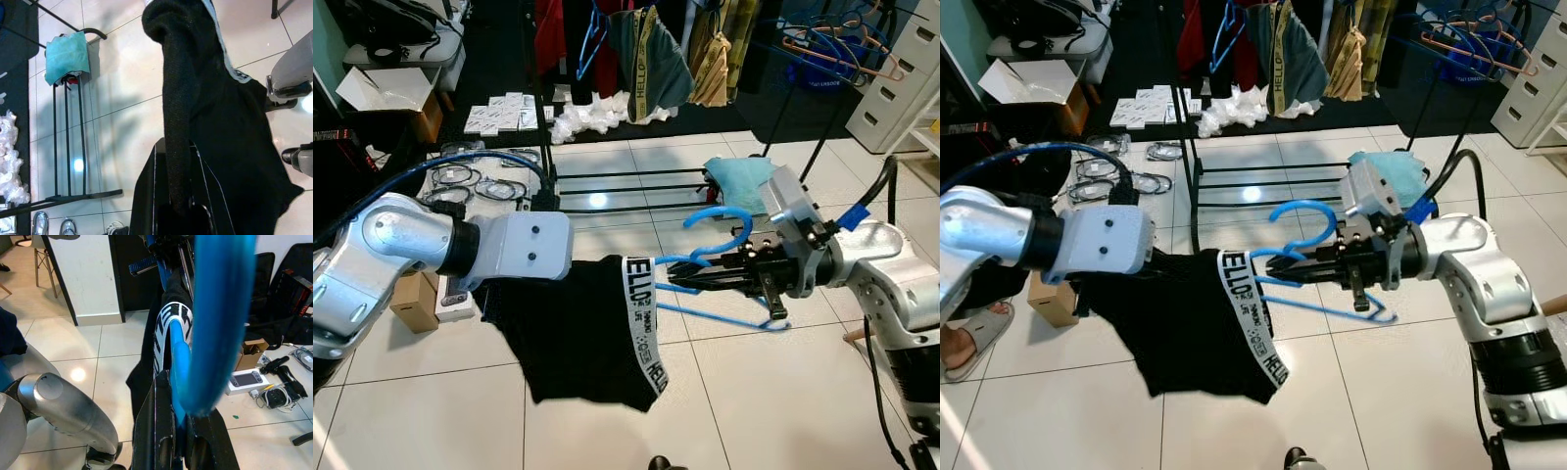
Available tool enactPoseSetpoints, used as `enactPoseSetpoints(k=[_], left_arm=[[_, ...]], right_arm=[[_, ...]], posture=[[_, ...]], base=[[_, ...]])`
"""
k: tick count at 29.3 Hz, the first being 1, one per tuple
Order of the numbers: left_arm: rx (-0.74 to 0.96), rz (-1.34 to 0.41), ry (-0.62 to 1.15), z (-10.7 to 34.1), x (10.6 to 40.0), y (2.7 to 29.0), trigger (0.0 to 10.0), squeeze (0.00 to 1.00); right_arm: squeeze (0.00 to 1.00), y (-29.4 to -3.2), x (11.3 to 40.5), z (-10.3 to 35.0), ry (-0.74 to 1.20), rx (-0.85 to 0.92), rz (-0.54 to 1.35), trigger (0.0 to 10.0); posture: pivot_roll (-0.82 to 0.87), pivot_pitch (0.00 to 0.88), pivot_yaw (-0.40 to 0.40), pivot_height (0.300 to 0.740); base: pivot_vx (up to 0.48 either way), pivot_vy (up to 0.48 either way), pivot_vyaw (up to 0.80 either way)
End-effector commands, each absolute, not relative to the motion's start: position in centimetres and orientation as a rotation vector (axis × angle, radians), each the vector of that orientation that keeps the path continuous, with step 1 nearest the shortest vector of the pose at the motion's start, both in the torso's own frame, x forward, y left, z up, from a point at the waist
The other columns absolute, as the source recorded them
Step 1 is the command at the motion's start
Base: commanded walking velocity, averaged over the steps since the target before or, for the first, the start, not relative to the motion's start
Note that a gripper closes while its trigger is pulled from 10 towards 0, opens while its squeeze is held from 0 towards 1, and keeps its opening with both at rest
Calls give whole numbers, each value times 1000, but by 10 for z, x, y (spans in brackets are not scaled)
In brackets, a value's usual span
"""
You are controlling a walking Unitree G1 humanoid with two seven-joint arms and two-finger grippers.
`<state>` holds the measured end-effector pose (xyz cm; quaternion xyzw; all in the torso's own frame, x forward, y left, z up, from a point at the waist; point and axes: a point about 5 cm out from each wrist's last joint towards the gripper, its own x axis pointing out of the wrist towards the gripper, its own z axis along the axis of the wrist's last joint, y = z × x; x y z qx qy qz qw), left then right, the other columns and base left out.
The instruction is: Hang hanger
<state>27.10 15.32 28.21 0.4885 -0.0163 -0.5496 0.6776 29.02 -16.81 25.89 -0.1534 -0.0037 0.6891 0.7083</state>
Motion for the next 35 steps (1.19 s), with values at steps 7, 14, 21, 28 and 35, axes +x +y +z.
enactPoseSetpoints(k=[7, 14, 21, 28, 35], left_arm=[[1118, -1277, 5, 274, 271, 155, 0, 0], [1116, -1284, -6, 274, 272, 155, 0, 0], [1116, -1286, -5, 274, 272, 157, 0, 0], [1106, -1243, 12, 274, 277, 167, 0, 0], [1012, -1173, -68, 287, 282, 173, 0, 0]], right_arm=[[0, -166, 290, 260, -8, -293, 1521, 10000], [1000, -166, 294, 261, -35, -283, 1473, 10000], [1000, -176, 298, 263, -47, -297, 1408, 10000], [1000, -217, 296, 280, -84, -293, 1255, 10000], [1000, -261, 286, 288, -175, -162, 1071, 10000]], posture=[[17, 123, -10, 740], [17, 122, -11, 740], [17, 122, -11, 740], [13, 123, -9, 740], [1, 122, -8, 740]], base=[[0, 0, 0], [0, 0, 0], [0, 0, 0], [0, 0, 0], [0, 0, 0]])
